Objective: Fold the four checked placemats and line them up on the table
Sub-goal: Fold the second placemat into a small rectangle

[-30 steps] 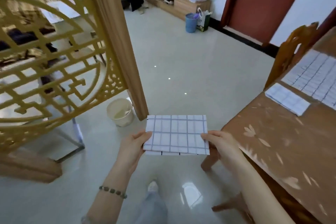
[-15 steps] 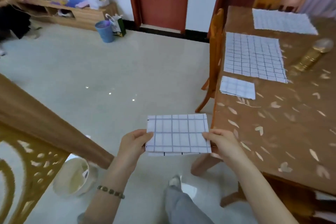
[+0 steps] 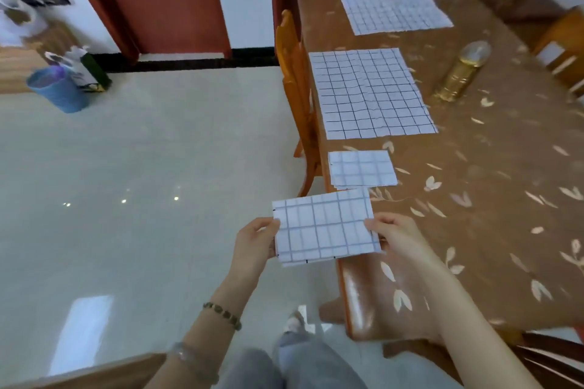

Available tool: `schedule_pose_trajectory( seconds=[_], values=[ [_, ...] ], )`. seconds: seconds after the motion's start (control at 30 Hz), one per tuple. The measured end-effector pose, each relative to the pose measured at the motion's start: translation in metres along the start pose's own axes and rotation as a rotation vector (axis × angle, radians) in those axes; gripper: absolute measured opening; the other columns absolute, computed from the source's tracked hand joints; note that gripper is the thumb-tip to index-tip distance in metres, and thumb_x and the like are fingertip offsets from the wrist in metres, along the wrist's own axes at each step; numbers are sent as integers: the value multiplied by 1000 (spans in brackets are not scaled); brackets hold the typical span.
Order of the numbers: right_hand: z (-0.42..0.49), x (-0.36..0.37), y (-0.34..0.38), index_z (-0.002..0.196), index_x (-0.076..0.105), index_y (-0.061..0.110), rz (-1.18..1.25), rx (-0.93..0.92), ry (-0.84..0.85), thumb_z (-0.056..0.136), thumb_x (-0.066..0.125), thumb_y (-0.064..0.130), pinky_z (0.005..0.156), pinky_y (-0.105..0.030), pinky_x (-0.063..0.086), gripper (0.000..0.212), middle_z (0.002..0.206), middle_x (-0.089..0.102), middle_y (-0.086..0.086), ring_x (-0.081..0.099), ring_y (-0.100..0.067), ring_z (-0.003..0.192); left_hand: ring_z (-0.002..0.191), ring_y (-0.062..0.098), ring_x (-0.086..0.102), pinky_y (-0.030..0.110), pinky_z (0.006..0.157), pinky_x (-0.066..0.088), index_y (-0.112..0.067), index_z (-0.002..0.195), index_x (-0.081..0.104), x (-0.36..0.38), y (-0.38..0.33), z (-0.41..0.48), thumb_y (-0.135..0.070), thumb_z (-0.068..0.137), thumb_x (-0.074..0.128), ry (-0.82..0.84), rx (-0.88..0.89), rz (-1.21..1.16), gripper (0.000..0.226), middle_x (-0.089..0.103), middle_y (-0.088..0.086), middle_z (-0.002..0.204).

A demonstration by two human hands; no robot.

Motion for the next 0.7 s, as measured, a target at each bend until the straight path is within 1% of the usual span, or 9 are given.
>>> schedule_pose_trajectory(
  seconds=[0.1,0.23,0.3,0.37,0.43,0.47,0.53,0.6,0.7],
  values=[
    [27,-23,0,74,58,-9,-63,14,-76,87,60,5,57,-23,41,19,73,53,-17,48,-25,71,68,19,67,28,60,54,-5,87,69,32,5,36,-12,92,60,53,-55,38,12,71,10,80],
    [59,-56,-9,89,66,-12,-139,21,-206,86,60,1,52,-10,38,16,81,59,-9,51,-13,74,66,18,69,25,61,56,-6,78,69,73,8,73,-7,89,64,168,-118,83,12,73,7,75],
    [73,-67,-19,89,68,-10,-137,38,-257,85,60,1,60,-16,41,13,84,61,-10,53,-16,79,66,17,70,25,63,57,-6,79,70,91,9,88,-5,88,64,210,-140,125,11,73,8,77],
    [85,-72,-25,91,69,-7,-125,58,-328,84,62,1,70,-25,44,12,88,63,-10,56,-19,84,76,24,71,33,73,59,-5,80,71,105,11,104,-6,87,66,236,-146,161,8,73,15,84],
    [99,-76,-32,95,69,-7,-124,76,-401,82,65,1,74,-26,45,16,93,65,-9,57,-19,87,82,29,71,38,79,59,-4,80,71,117,14,120,-6,85,69,246,-159,191,6,73,18,87],
    [106,-78,-37,96,70,-7,-119,88,-426,81,67,1,70,-22,46,17,94,65,-9,58,-18,87,82,30,71,38,79,59,-3,81,71,122,16,127,-6,84,70,243,-169,213,5,73,18,87],
    [117,-80,-46,92,70,-5,-109,122,-466,79,69,2,61,-15,46,14,89,65,-9,57,-18,84,81,31,71,39,78,60,-1,81,71,131,20,138,-7,82,73,234,-191,255,6,72,20,86],
    [127,-80,-53,85,69,1,-113,142,-491,79,70,3,66,-21,46,7,86,65,-8,57,-18,82,74,29,71,37,74,60,-3,76,70,138,25,147,-7,82,73,218,-197,291,8,72,18,79],
    [139,-77,-56,85,69,3,-157,143,-512,80,69,4,72,-24,40,5,84,64,-7,56,-18,79,57,15,65,23,60,57,-6,73,69,147,26,156,-9,83,71,174,-176,370,11,68,8,67]
  ],
)
Point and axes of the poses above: each hand's wrist, its own z-axis towards the middle knuckle, its own x-axis out of the palm, y = z × x, the point moved 1 cm from there along z, towards the middle knuckle
